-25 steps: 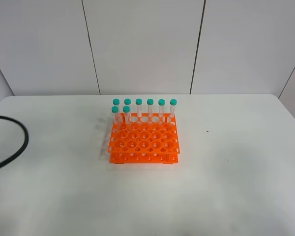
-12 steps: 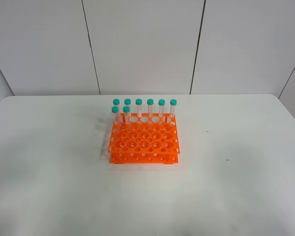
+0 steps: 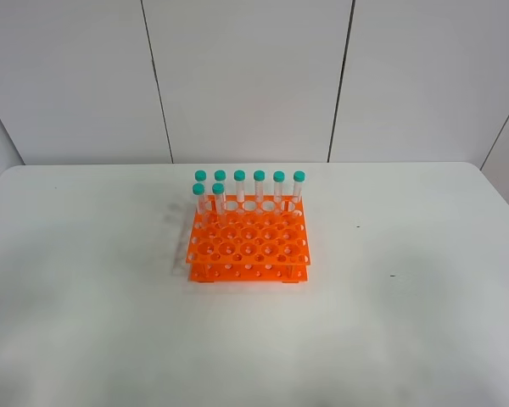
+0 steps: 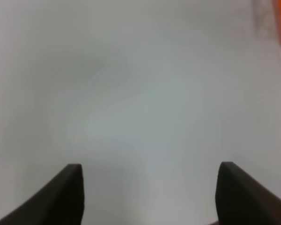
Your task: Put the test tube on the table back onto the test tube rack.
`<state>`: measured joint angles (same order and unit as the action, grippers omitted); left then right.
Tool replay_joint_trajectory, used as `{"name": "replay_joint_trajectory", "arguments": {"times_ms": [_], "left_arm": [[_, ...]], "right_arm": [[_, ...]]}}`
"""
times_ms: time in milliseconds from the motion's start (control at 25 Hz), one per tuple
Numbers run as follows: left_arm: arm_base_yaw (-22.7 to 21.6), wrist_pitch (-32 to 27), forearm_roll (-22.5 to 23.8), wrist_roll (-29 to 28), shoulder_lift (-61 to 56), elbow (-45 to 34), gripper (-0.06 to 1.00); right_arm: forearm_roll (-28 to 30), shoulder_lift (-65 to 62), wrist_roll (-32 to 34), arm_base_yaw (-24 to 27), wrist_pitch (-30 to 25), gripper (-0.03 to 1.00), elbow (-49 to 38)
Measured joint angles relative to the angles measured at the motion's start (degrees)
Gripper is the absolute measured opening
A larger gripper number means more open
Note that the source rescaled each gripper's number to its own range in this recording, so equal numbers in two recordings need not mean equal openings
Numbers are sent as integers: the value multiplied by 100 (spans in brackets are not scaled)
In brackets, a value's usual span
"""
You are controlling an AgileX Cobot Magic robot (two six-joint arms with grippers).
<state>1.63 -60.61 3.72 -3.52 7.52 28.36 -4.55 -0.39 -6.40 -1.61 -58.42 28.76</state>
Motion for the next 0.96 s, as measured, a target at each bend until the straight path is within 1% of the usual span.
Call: {"name": "replay_joint_trajectory", "arguments": {"times_ms": [200, 960], "left_arm": [[0, 0, 0, -5, -734, 0, 89], [0, 0, 0, -12, -764, 0, 89]], "right_arm": [[0, 0, 0, 0, 0, 100, 0], [0, 0, 0, 0, 0, 100, 0]]}}
